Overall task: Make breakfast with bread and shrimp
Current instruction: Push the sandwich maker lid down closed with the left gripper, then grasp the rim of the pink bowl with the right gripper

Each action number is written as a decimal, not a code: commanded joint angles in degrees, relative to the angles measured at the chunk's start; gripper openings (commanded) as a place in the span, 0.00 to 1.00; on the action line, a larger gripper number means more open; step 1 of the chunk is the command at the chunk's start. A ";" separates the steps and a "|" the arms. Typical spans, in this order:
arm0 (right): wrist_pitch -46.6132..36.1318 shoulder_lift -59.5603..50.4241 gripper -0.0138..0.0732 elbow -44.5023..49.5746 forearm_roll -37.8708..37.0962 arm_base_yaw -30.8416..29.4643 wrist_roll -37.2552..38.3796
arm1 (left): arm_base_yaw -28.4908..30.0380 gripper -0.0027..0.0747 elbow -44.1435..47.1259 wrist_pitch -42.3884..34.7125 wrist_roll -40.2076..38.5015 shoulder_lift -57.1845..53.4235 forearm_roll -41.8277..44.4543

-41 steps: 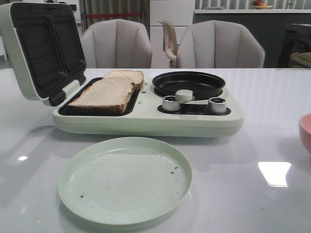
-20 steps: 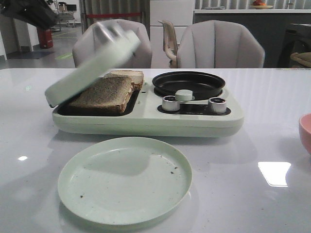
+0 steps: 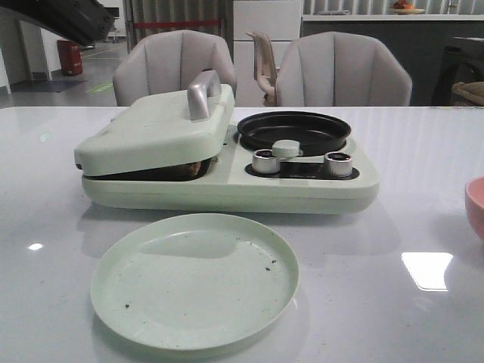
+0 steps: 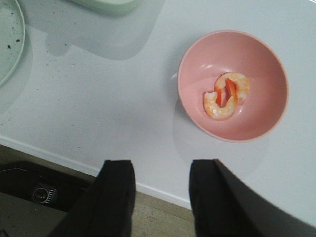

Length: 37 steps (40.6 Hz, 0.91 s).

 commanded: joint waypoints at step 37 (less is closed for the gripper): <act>-4.41 7.88 0.77 -5.58 -2.38 -11.23 -0.02 | -9.95 0.18 14.13 -5.11 -22.60 -20.06 28.47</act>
